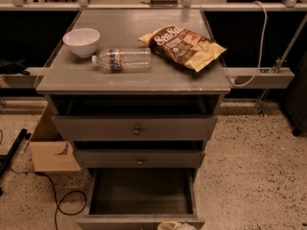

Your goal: Close bottom drawer

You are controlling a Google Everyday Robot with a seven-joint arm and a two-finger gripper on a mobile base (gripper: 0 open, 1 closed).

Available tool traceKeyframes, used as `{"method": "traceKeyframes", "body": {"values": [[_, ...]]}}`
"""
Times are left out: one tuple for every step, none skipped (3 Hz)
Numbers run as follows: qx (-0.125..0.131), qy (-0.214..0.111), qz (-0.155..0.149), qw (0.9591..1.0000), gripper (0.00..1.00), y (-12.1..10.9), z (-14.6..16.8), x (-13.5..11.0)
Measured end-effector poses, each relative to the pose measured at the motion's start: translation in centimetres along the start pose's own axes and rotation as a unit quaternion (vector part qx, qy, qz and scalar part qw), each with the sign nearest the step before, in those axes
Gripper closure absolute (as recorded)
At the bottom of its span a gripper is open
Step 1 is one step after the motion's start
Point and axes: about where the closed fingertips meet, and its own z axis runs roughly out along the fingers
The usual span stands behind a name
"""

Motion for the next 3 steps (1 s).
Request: {"method": "traceKeyframes", "body": {"values": [[0.041, -0.001, -0.072, 0.9965, 1.00, -4.5, 2.0, -2.9], [0.081, 0.017, -0.217, 0.9726, 1.00, -9.6, 3.6, -6.4], [0.078, 0.015, -0.204, 0.9759, 1.00, -9.2, 3.5, -6.1]]}}
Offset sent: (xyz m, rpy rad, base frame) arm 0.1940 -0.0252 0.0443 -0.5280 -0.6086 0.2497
